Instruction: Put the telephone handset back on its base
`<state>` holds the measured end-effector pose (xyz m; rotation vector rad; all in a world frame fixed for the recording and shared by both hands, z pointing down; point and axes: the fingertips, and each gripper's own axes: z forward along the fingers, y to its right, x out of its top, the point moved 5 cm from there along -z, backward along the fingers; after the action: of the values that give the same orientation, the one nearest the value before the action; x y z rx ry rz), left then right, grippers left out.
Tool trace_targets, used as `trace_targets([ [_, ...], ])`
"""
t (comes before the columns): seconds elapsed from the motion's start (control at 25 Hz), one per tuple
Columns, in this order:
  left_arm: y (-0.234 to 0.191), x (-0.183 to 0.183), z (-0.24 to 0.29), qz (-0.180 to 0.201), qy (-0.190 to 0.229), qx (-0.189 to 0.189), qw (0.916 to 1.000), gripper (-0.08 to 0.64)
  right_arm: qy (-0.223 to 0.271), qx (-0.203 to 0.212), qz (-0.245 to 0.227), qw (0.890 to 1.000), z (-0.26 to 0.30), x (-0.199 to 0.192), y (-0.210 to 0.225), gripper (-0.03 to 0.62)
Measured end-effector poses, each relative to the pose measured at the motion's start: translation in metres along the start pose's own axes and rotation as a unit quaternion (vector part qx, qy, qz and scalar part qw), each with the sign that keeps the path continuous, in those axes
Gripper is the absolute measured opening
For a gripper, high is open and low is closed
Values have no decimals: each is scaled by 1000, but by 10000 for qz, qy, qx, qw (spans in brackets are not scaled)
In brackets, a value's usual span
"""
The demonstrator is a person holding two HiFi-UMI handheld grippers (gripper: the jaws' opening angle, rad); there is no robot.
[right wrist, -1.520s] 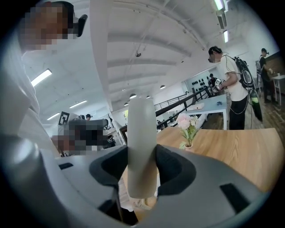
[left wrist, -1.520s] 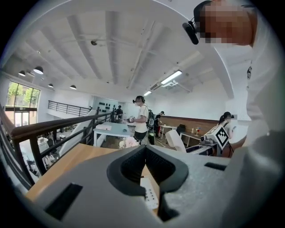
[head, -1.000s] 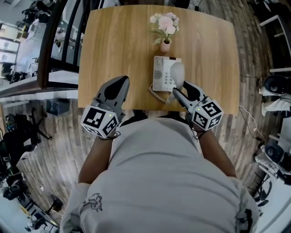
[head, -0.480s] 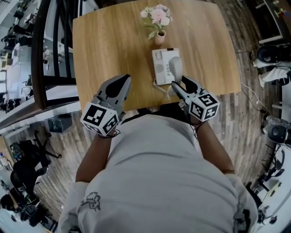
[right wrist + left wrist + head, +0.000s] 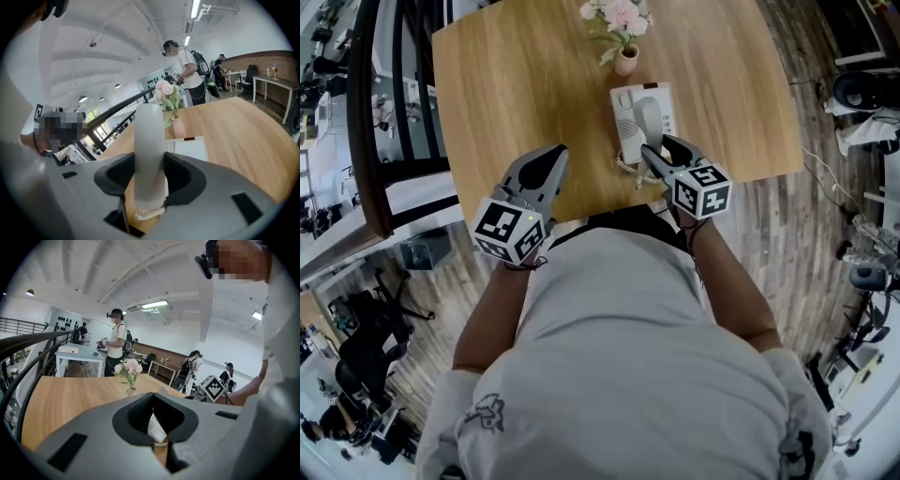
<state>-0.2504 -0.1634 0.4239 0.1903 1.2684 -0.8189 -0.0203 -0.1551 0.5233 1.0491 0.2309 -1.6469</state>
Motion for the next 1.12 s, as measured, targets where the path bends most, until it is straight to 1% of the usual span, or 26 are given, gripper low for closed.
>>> trace_targets([
  [0.32, -19, -21, 29, -154, -254, -20, 9996, 8, -360, -150, 278, 9989, 45, -13, 23, 204],
  [0.68, -38, -38, 42, -305, -457, 57, 9985, 8, -695, -399, 485, 9956, 81, -23, 38, 204],
  [1.12, -44, -56, 45, -518, -573, 55, 9970, 6, -758, -772, 877, 9903, 104, -34, 46, 201],
])
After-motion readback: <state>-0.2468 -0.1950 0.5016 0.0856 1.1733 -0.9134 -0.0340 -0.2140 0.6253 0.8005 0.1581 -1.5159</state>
